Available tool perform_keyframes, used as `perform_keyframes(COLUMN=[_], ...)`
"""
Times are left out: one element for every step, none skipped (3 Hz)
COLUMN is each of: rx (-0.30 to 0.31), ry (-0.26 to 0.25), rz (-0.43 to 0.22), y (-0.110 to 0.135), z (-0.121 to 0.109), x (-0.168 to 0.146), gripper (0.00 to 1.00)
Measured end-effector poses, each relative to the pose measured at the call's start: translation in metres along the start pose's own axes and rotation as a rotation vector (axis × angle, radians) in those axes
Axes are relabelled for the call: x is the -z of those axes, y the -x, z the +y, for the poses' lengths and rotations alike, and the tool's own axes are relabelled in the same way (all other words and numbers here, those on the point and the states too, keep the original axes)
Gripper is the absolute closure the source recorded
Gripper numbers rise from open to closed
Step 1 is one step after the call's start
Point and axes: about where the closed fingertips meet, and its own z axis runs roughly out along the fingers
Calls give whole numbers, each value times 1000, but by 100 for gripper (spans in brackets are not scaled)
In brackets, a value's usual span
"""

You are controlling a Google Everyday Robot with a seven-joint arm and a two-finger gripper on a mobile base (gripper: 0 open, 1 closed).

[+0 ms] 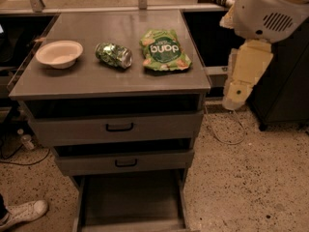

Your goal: Place green can into bottom drawer

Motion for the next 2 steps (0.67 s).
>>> perform_keyframes(rx=[-17,-59], ry=[-9,6], rz=[-18,-35], y=[6,30], z=[-3,-24], x=[-6,-19], gripper=[0,0])
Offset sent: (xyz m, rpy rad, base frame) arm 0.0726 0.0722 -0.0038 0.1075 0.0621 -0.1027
